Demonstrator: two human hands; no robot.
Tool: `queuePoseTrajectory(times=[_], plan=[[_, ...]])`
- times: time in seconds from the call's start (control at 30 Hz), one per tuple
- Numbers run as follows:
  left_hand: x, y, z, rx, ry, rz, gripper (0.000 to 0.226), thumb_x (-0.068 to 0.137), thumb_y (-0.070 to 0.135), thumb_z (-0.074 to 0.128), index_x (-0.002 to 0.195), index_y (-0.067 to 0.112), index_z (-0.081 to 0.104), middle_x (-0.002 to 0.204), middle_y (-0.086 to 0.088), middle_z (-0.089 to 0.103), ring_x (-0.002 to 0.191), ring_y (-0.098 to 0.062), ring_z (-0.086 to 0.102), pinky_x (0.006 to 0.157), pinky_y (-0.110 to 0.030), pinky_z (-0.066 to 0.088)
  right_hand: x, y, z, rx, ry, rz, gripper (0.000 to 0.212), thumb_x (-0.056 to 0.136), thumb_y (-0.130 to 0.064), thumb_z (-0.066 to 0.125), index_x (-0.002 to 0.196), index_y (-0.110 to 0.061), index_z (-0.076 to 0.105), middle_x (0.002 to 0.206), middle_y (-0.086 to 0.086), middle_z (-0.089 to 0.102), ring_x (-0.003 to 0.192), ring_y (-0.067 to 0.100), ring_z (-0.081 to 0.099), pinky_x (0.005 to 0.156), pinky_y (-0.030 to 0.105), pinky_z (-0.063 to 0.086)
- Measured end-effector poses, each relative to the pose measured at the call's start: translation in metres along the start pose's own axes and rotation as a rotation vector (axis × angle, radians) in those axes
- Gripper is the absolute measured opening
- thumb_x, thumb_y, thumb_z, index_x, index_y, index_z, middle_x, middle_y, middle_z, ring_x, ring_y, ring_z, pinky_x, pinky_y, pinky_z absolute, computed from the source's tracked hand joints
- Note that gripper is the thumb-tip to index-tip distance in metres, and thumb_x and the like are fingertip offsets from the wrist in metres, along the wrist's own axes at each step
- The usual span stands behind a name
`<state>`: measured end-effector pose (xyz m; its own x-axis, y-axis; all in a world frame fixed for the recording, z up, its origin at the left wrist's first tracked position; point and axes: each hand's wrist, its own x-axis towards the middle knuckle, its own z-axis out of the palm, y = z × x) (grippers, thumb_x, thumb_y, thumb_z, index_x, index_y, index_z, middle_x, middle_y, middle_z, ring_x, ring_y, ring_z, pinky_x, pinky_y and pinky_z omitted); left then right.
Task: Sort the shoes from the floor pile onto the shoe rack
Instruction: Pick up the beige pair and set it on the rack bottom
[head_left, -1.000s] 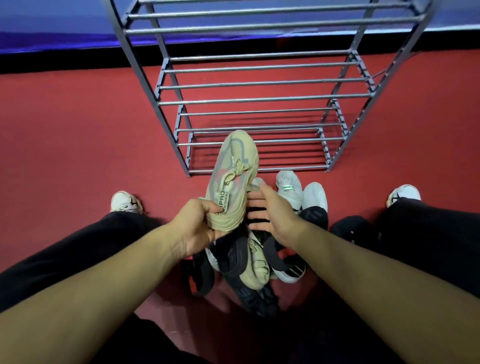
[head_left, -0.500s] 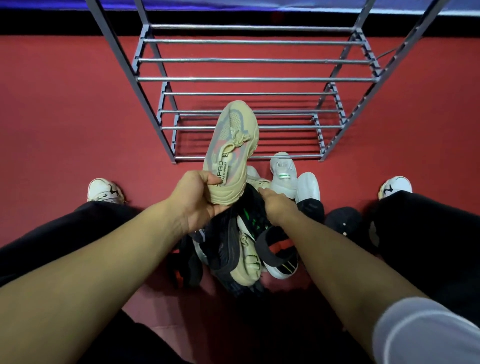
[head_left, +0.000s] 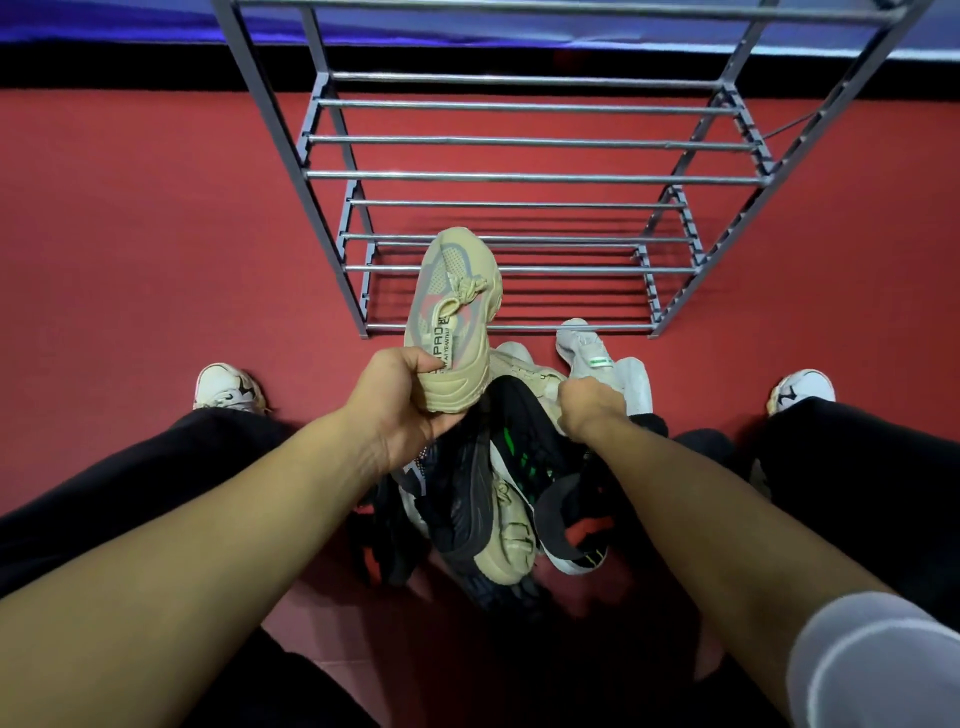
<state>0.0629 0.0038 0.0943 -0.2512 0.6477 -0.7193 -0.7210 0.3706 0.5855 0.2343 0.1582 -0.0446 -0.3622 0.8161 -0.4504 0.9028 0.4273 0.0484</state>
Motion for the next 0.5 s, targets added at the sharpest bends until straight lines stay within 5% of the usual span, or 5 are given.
queuePoseTrajectory(times=[0.23,0.33,0.5], plan=[[-0.007,0.002,-0.001,-0.010,-0.010,0.050,0.038,0.081,0.012,0.042,0.116,0.011,0.058,0.106,-0.009,0.064,0.094,-0.025,0.063,0.081,-0.036,0.054,-0.015,0.018,-0.062,0.561,-0.087,0.159,0.033,0.072,-0.023,0.070,0.103,-0.013,0.064,0.107,0.000,0.069,0.089,0.024,0.065,0.072,0.028,0.049],[-0.010,-0.002,-0.005,-0.044,-0.020,0.075,0.035,0.081,0.013,0.043,0.112,0.012,0.060,0.104,-0.009,0.066,0.096,-0.026,0.063,0.089,-0.040,0.051,-0.050,-0.010,-0.070,0.692,-0.042,0.085,0.028,0.078,-0.028,0.070,0.099,-0.009,0.066,0.097,0.007,0.068,0.086,0.026,0.066,0.074,0.031,0.053],[-0.020,-0.009,-0.008,-0.111,-0.020,0.055,0.030,0.080,0.013,0.042,0.102,0.009,0.062,0.094,-0.010,0.069,0.085,-0.026,0.067,0.071,-0.034,0.057,-0.143,-0.064,-0.020,0.668,-0.053,-0.092,0.010,0.079,-0.027,0.064,0.078,-0.023,0.055,0.091,0.002,0.067,0.086,0.026,0.064,0.072,0.029,0.049]])
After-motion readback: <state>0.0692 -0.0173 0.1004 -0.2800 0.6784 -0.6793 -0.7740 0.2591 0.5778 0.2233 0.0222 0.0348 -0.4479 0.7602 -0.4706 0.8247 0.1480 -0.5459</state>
